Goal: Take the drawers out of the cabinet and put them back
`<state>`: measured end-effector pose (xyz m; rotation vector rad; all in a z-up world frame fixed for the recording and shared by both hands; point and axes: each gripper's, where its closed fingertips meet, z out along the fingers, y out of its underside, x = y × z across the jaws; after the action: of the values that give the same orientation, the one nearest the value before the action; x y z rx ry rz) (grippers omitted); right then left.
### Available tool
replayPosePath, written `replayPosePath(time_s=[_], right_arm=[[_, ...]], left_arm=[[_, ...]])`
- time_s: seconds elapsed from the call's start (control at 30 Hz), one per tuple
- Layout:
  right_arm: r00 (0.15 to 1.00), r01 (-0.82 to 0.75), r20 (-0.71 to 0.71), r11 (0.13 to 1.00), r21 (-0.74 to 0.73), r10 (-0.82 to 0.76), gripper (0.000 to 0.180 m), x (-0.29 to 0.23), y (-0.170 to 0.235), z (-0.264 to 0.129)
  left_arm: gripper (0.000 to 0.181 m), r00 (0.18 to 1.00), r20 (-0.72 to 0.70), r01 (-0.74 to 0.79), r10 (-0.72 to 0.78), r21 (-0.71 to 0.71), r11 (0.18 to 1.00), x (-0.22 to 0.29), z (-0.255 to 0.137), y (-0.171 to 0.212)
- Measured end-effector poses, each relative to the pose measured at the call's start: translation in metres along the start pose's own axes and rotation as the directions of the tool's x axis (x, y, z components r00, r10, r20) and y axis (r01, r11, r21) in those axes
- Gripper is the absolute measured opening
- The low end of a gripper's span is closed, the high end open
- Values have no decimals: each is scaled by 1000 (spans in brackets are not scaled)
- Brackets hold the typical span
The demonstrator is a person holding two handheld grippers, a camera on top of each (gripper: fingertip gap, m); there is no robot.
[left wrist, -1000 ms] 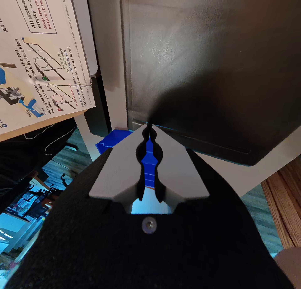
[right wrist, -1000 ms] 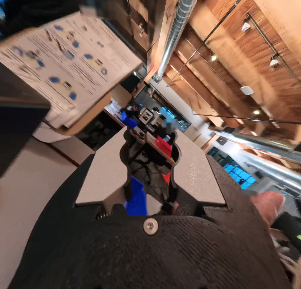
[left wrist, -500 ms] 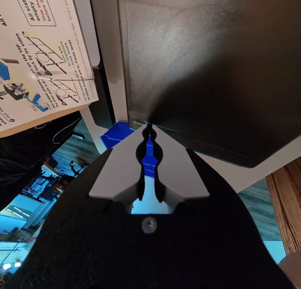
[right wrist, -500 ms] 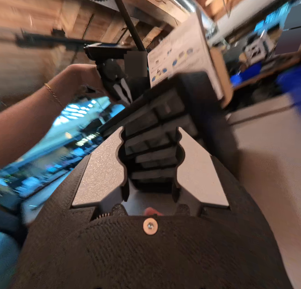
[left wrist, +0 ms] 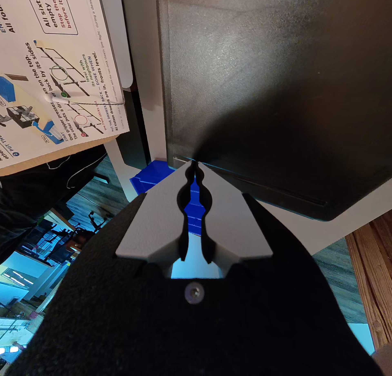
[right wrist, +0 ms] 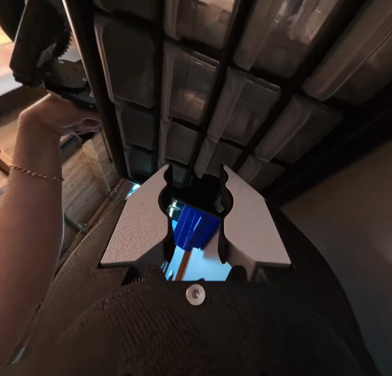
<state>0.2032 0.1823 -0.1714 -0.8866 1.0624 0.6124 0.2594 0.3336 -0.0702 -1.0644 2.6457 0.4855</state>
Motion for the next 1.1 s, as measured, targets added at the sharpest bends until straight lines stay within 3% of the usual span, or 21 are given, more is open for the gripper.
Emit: replayPosePath(time_s=[0.3, 0.5, 0.6, 0.67, 0.87, 1.1], right_arm=[[983, -171, 72, 984, 45, 168, 26, 6, 5, 11], [964, -234, 136, 972, 27, 228, 25, 5, 5, 19], [962, -224, 158, 975, -1, 221, 5, 3, 11, 20], [965, -210, 161, 978, 7, 206, 2, 3, 13, 17], [974, -175, 151, 984, 24, 170, 2, -9, 25, -12], [998, -20, 61, 999, 25, 18, 3, -22, 33, -73]], left_arm=[[0, 1000, 10, -18, 18, 16, 1000, 0, 0, 0], [0, 1000, 2, -17, 17, 30, 999, 0, 0, -1], [0, 1000, 6, -20, 20, 30, 999, 0, 0, -1], [0, 1000, 11, -22, 22, 29, 999, 0, 0, -1], [0, 999, 21, -26, 26, 24, 999, 0, 0, 0], [0, 1000, 19, -13, 12, 40, 999, 0, 0, 0]])
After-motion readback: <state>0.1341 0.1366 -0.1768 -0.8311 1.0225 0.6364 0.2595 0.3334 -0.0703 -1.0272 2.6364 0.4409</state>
